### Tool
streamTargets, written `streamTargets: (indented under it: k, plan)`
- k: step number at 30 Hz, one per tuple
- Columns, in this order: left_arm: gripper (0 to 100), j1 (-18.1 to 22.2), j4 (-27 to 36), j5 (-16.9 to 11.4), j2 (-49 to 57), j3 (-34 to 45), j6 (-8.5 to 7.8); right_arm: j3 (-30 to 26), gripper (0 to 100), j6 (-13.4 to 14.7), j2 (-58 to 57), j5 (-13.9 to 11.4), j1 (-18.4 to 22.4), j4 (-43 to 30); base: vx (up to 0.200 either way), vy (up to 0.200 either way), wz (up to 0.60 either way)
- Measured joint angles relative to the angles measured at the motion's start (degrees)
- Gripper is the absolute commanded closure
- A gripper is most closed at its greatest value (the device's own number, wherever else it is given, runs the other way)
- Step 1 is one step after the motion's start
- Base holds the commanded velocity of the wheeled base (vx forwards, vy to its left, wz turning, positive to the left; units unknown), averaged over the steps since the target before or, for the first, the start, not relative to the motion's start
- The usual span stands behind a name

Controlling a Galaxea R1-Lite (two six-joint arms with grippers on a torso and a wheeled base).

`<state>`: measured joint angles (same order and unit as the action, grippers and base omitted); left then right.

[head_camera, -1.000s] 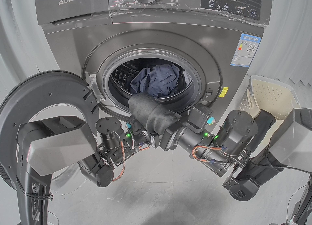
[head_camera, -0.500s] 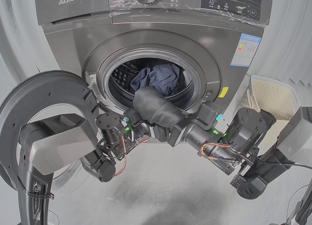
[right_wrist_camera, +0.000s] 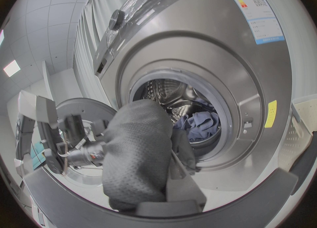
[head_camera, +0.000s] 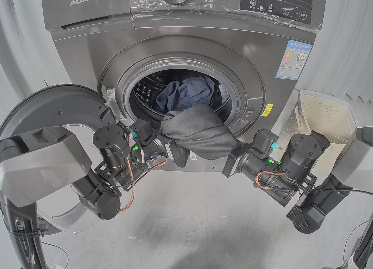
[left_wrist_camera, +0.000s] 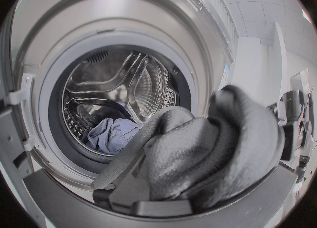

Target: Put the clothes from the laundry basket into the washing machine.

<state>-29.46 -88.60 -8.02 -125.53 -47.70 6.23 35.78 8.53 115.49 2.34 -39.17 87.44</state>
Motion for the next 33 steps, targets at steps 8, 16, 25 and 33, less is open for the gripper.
streamTargets:
  k: [8, 16, 25, 33]
  plan:
    - [100, -2.5, 0.0, 0.4, 8.4, 9.2, -0.21, 0.5, 100, -0.1, 4.0, -0.1, -0.4, 0.8, 0.0, 0.0, 0.0]
    - [100, -4.2, -0.4, 0.6, 13.3, 13.9, -1.17, 1.6, 0, -0.3, 3.9, 0.0, -3.0, 0.7, 0.0, 0.0, 0.0]
    - [100, -3.6, -0.2, 0.3, 17.7, 20.0, -1.78, -8.5, 0, -0.3, 1.2, -2.7, -3.4, 0.9, 0.0, 0.0, 0.0]
    - [100, -1.2, -0.3, 0.4, 21.5, 24.1, -1.77, -16.8, 0, -1.8, -2.2, -4.3, -1.3, 0.9, 0.0, 0.0, 0.0]
